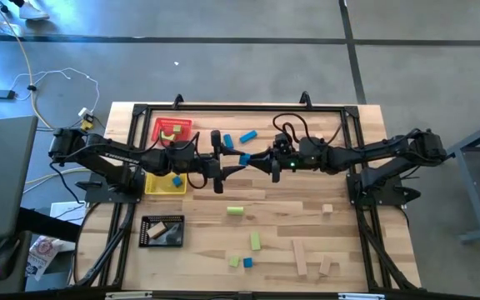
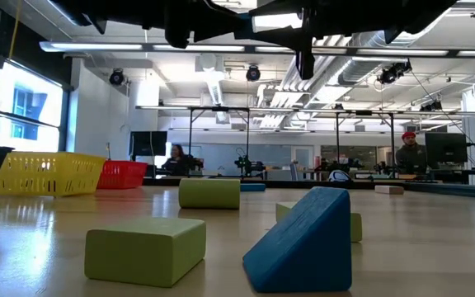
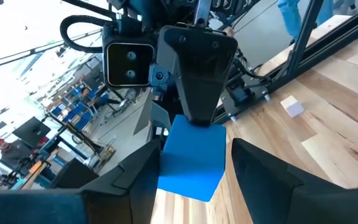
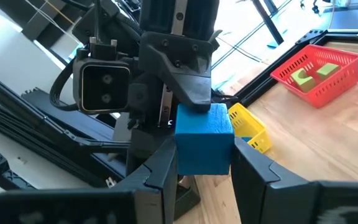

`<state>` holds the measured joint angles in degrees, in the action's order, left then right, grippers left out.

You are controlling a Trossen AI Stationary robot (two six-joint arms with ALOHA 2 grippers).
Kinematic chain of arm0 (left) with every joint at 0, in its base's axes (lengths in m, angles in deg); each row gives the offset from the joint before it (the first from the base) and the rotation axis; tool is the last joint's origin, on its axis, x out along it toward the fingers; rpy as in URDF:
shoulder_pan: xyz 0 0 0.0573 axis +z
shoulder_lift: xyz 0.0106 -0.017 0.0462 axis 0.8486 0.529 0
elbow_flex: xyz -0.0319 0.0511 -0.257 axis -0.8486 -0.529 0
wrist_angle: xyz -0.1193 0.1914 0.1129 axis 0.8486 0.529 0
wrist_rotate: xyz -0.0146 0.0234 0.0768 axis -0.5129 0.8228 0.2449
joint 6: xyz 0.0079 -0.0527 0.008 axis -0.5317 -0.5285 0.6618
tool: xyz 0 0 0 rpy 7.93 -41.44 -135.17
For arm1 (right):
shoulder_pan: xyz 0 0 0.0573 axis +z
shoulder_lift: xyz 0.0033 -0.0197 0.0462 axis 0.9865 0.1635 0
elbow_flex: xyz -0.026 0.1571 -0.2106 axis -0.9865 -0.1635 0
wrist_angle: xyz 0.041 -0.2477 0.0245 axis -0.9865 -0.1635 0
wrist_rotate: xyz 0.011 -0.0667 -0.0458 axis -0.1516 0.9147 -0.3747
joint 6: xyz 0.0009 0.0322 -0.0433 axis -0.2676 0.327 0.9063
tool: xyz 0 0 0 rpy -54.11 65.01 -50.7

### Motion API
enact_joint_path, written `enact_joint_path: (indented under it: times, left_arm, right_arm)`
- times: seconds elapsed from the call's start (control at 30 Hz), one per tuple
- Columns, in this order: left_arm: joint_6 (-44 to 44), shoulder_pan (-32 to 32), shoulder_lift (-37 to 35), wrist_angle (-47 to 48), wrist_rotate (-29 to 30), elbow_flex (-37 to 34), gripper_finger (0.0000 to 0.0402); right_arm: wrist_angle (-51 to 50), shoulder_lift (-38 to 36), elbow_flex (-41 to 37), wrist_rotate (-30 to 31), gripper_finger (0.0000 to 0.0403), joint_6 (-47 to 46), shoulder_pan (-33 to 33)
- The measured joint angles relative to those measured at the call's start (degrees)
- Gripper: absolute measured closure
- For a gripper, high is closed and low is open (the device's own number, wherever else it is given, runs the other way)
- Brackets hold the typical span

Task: Sort & place blocks by color
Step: Put the blue square block in to the yellow basket

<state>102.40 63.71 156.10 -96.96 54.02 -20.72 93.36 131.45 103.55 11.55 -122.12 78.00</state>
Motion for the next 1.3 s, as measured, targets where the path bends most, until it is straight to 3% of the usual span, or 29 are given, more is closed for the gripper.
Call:
enact_joint_path:
  times: [0.13, 0.37, 0.53, 0.7, 0.83, 1.1, 1.3]
  left_arm:
    - [-0.04, 0.00, -0.02, 0.02, -0.04, 0.00, 0.0234]
    - [0.32, 0.00, -0.11, 0.80, 0.02, 0.00, 0.0297]
    - [0.84, -0.08, -0.03, 2.47, 2.02, 0.14, 0.0297]
    - [-0.24, -0.46, -0.24, 8.67, 5.78, 0.01, 0.0297]
    - [-2.58, -2.36, -0.89, 14.54, 9.20, 0.00, 0.0297]
    - [-5.78, -8.28, -2.13, 26.16, 23.09, -0.01, 0.0297]
    - [-13.82, -11.03, -4.24, 36.88, 25.36, 0.00, 0.0297]
  right_arm:
    - [0.05, 0.00, 0.00, -0.07, 0.0308, 0.02, 0.00]
    - [-0.32, 0.00, -0.09, -0.04, 0.0308, 0.21, 0.00]
    - [-1.59, 0.00, -0.09, 1.19, 0.0284, 3.22, 0.00]
    - [-2.05, -0.07, -0.04, 2.54, 0.0229, 6.10, -0.03]
    - [-3.37, -0.09, -0.02, 0.21, 0.0201, 6.29, 0.47]
    - [-13.28, -0.09, 0.00, -4.00, 0.0195, 2.82, 3.05]
    - [-21.11, -0.09, 0.00, -4.02, 0.0194, -4.21, 6.91]
